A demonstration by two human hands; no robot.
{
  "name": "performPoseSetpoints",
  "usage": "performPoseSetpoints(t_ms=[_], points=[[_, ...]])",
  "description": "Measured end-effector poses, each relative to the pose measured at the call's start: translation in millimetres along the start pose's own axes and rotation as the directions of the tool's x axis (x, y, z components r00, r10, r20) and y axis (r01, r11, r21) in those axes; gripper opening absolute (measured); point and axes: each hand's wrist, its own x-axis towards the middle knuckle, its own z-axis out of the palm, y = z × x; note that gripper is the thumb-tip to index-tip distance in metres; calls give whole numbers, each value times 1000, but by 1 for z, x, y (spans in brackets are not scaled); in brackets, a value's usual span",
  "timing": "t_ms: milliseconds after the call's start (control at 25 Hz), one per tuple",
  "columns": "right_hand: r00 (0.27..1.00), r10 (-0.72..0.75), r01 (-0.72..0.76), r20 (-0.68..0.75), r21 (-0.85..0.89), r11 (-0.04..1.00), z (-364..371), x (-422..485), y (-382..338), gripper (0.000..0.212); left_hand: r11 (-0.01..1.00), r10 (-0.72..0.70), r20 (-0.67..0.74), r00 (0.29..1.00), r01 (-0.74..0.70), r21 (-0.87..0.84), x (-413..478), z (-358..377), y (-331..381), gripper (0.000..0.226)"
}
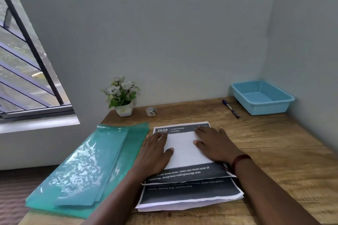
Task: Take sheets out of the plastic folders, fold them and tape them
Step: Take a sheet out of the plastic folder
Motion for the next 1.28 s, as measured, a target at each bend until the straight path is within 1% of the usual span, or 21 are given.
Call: performPoseSetpoints(t_ms=[80,160,240,280,360,440,480,560,600,680,760,840,1000,1080,1160,1280], points=[[1000,2,-2,-31,26,1000,0,0,1,54,1000,-16,-4,1000,16,-26,-2,-1,0,70],[997,-11,18,-77,89,996,-1,1,4,57,999,-12,-29,1000,10,-53,-5,-2,2,72],[988,-14,38,-151,161,986,-5,2,4,60,998,25,-103,994,-31,-56,-7,-5,3,73],[981,-11,47,-195,180,983,-8,3,4,59,997,53,-165,985,-61,-40,-6,-7,2,74],[955,-9,79,-295,225,971,-12,9,3,48,992,114,-332,936,-126,-15,-1,-12,-5,68],[913,4,142,-408,328,934,-17,12,-1,23,981,124,-488,864,-180,-69,3,-17,-13,56],[893,15,174,-450,377,910,-19,13,-2,13,973,113,-542,833,-203,-110,5,-19,-17,51],[861,21,230,-507,425,875,-23,12,-7,9,951,129,-601,789,-270,-150,6,-22,-22,46],[849,19,248,-528,429,869,-25,11,-9,9,940,155,-617,772,-307,-147,7,-25,-23,45],[833,21,270,-553,439,857,-30,6,-12,12,913,185,-623,760,-368,-178,6,-31,-22,46],[832,44,270,-554,472,839,-33,2,-13,14,879,162,-626,763,-400,-260,7,-38,-21,46],[841,75,253,-536,513,820,-33,1,-14,16,859,163,-610,775,-416,-298,6,-43,-20,43],[881,111,212,-459,595,775,-34,-1,-10,14,861,216,-558,801,-426,-278,4,-47,-23,28],[894,91,220,-438,609,762,-34,-3,-8,15,857,222,-529,819,-423,-294,2,-47,-23,30],[904,41,240,-425,584,776,-35,-5,-5,18,856,211,-514,831,-411,-313,-1,-47,-20,30],[918,-7,256,-398,577,776,-36,-7,-4,23,850,206,-527,825,-418,-322,-2,-46,-20,32]])
